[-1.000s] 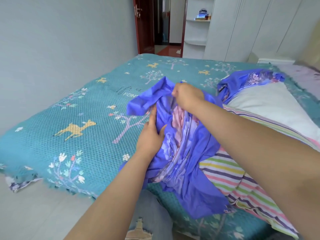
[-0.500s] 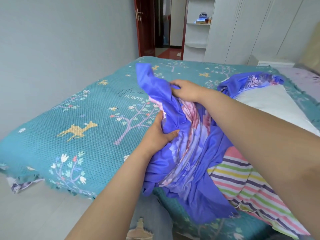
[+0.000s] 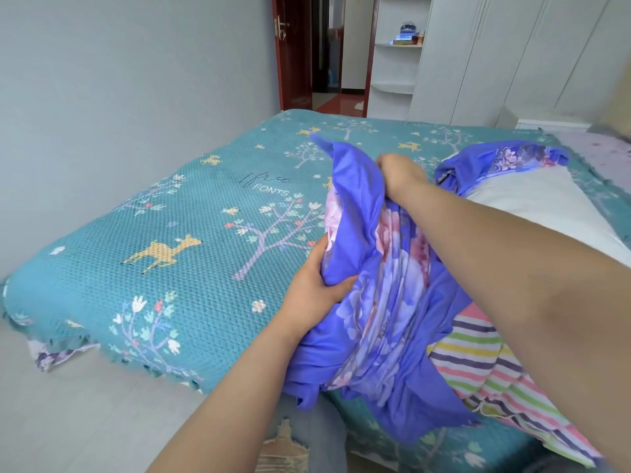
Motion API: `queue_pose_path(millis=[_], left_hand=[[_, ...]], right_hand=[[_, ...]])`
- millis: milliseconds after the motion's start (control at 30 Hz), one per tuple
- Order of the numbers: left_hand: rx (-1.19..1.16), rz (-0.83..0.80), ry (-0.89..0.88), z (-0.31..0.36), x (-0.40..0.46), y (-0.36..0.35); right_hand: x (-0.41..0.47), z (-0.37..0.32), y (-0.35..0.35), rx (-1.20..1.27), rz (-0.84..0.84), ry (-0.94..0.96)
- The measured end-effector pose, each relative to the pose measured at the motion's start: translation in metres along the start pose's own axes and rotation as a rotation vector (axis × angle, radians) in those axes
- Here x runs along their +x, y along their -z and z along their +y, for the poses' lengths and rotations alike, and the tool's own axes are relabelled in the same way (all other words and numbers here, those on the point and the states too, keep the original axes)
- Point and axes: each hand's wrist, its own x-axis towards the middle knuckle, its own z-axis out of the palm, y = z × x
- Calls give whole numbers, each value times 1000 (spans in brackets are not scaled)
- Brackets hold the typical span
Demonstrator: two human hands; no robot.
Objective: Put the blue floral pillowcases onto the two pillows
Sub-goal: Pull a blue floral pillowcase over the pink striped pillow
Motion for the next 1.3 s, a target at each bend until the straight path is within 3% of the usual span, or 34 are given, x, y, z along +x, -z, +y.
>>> queue_pose_path(millis=[100, 200, 267, 333, 467, 567, 700, 767, 867, 967, 1067, 1133, 1233, 1300], left_hand=[[-62, 35, 26, 0, -7, -1], [-64, 55, 70, 2, -14, 0], [-4, 57, 90, 9, -13, 8], [-17, 112, 96, 17, -4, 22], [-361, 269, 278, 30, 36, 62], [-358, 100, 381, 44, 54, 76], [-81, -82, 324, 76, 53, 76], [-35, -101, 272, 88, 54, 73], [90, -4, 162, 95, 58, 68], [176, 56, 72, 102, 54, 60], [156, 140, 6, 107, 49, 50], [147, 183, 36, 108, 45, 42], [87, 169, 123, 110, 38, 36], [-84, 178, 117, 110, 33, 33]], right_hand=[[-4, -5, -10, 142, -94, 33], [-18, -25, -5, 454, -351, 118], [-27, -27, -1, 431, -432, 125], [-28, -20, -3, 344, -366, 172], [-37, -15, -8, 499, -267, 183], [-54, -19, 0, 628, -257, 100], [-75, -8, 1, 851, -238, -84], [-82, -5, -2, 785, -81, -29], [-94, -5, 2, 462, 241, 127], [-116, -11, 17, 262, 579, 368], [-128, -22, 27, 524, 313, 425], [-125, -22, 28, 471, 261, 387], [-113, -12, 30, 493, 271, 178], [-107, -4, 24, 744, 194, -30]])
